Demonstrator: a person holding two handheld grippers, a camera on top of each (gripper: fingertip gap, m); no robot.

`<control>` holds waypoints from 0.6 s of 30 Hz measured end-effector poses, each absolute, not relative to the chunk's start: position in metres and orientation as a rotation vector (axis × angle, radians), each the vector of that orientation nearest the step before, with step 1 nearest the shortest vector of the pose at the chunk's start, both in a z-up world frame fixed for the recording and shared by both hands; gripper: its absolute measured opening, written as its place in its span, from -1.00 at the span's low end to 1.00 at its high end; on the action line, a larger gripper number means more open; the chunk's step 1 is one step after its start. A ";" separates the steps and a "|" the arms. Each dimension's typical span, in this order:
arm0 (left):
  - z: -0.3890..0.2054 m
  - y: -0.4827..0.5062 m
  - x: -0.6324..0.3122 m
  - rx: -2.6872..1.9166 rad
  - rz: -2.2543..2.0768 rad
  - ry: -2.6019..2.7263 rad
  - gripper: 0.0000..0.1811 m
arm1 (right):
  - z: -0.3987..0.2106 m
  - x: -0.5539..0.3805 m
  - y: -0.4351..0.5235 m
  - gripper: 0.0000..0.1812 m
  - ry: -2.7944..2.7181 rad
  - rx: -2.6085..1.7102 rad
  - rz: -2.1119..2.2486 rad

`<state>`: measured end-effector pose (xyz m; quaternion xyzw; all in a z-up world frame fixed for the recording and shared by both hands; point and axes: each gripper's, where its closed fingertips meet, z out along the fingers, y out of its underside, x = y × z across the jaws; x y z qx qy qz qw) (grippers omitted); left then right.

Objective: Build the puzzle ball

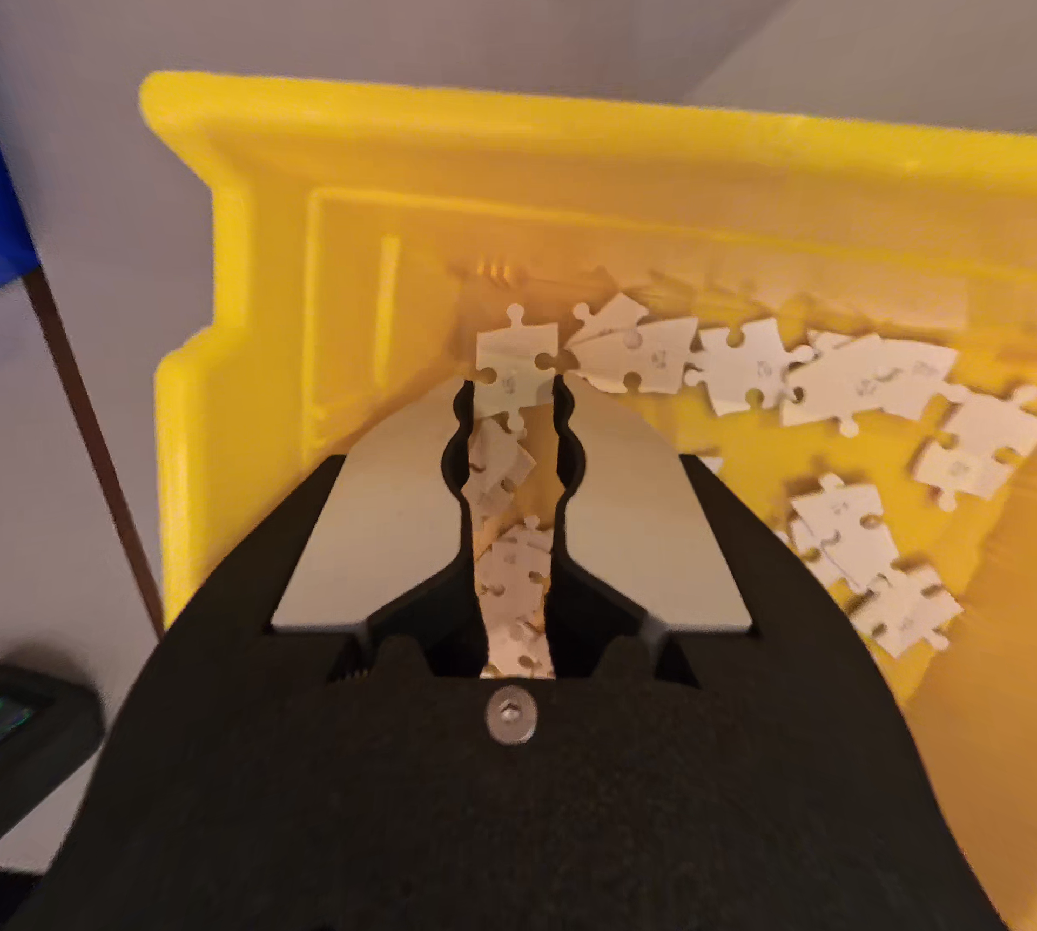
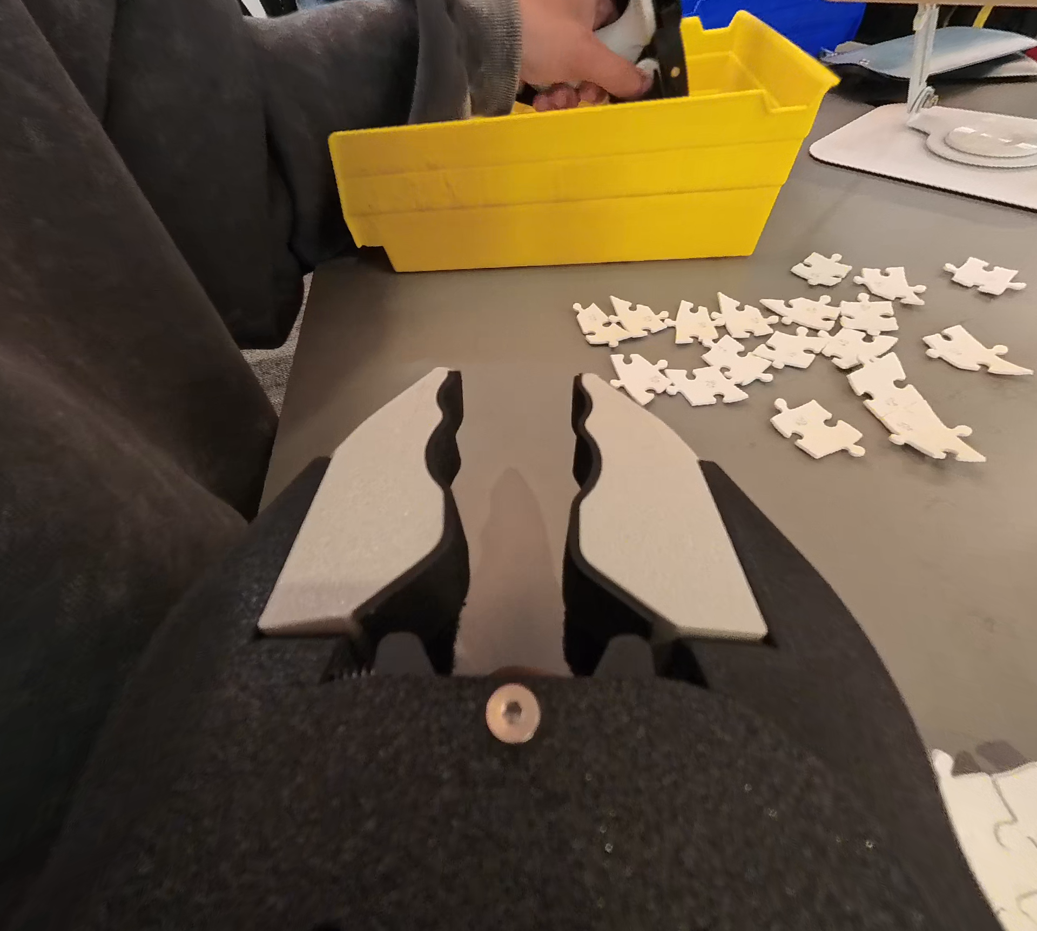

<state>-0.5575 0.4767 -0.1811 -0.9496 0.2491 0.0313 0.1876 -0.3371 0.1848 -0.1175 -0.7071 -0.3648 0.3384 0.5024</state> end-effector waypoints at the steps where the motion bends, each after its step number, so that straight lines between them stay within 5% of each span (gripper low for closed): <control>1: -0.183 0.479 -0.559 -2.670 0.134 0.689 -0.71 | -0.118 -0.338 0.184 -0.59 -0.887 -1.708 0.814; 10: -0.163 0.446 -0.583 -2.626 0.289 0.674 -0.45 | -0.118 -0.334 0.185 -0.59 -0.871 -1.714 0.814; 18: -0.173 0.404 -0.599 -2.691 0.052 0.869 -0.46 | -0.118 -0.334 0.184 -0.59 -0.878 -1.713 0.821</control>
